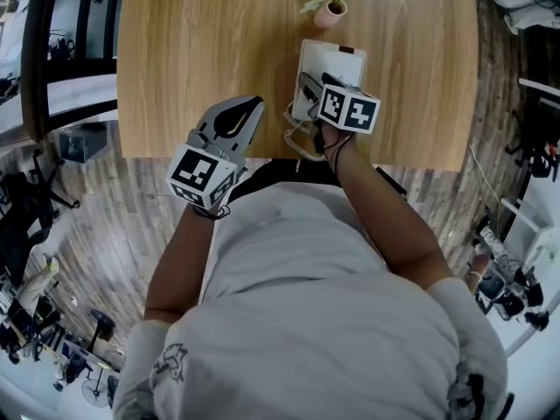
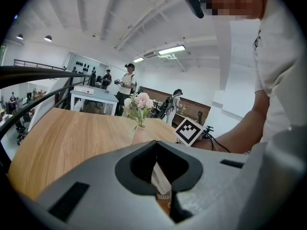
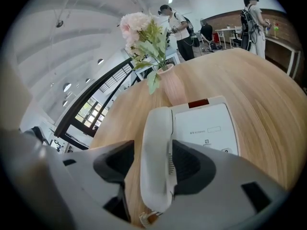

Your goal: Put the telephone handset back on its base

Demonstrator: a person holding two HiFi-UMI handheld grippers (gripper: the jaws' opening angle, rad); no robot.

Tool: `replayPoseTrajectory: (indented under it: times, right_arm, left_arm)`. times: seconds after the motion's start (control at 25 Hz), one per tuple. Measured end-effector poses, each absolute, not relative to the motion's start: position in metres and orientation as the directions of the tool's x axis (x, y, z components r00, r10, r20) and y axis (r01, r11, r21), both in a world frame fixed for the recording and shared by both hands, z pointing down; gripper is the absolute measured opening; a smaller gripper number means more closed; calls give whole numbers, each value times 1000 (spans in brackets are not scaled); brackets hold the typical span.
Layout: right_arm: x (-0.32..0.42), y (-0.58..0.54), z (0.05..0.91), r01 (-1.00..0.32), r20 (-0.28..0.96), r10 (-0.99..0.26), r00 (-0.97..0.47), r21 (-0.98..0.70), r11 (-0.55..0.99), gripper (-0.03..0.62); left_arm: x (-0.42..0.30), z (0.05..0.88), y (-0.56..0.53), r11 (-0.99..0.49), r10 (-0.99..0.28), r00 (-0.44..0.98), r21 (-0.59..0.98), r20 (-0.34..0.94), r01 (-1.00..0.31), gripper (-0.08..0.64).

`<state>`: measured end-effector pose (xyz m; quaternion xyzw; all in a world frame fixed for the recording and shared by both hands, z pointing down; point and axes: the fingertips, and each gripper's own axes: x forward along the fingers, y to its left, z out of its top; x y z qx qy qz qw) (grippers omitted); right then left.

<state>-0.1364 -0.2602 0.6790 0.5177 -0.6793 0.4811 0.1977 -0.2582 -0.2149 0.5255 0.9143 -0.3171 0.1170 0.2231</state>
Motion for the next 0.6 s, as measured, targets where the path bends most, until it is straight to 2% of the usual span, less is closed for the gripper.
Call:
replayPoseTrajectory:
  times: [0.24, 0.6]
  right_arm:
    - [-134, -258, 662, -903, 749, -538, -387, -426, 58, 258]
    - [-133, -256, 597, -920, 678, -623, -391, -313, 236, 242]
  left_arm:
    - [-258, 517, -213, -701, -546, 766, 315, 341, -640, 5]
    - [-255, 481, -209, -716, -585, 756, 251, 294, -652, 5]
